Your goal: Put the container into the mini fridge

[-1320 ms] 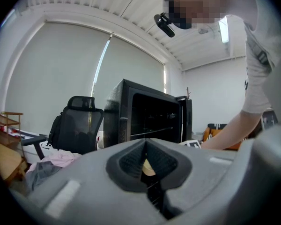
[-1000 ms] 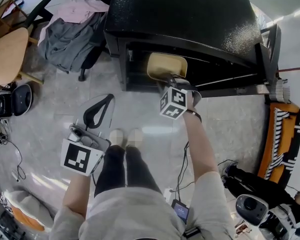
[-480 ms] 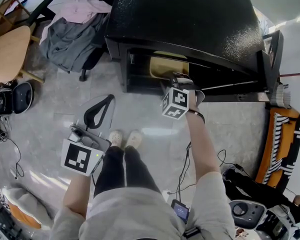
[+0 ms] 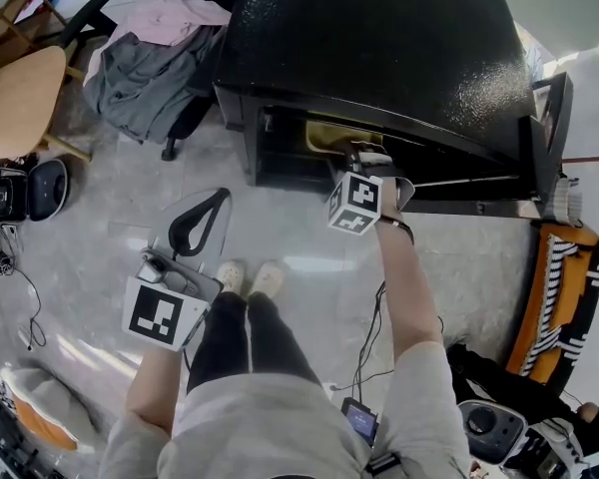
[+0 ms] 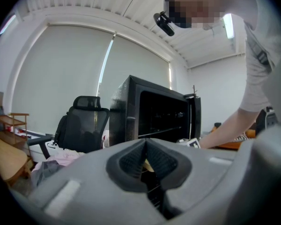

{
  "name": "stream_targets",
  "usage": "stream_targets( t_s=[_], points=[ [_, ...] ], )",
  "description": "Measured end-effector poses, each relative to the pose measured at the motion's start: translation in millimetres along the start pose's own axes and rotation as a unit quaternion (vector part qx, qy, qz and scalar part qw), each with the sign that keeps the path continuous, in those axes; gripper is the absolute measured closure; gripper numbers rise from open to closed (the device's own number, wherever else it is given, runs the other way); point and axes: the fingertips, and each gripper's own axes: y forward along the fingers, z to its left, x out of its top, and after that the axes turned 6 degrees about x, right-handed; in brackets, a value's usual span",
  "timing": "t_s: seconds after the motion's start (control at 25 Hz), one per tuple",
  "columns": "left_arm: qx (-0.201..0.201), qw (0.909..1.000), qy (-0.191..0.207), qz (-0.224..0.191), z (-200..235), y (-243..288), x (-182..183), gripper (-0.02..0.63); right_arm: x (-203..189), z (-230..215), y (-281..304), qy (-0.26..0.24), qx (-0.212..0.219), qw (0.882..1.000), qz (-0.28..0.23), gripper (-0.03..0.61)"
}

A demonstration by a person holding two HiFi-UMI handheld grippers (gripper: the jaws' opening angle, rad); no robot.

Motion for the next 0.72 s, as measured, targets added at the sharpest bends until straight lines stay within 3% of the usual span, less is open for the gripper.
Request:
stream_targets(
  t_s=[0.72],
  points=[
    [0.015,0.9999,0.004,-0.004,12.5,3.0,1.4,0.614,-4.3,-35.3,19.0,-0.015,-0.026,0.999,0.024,0.522]
  ],
)
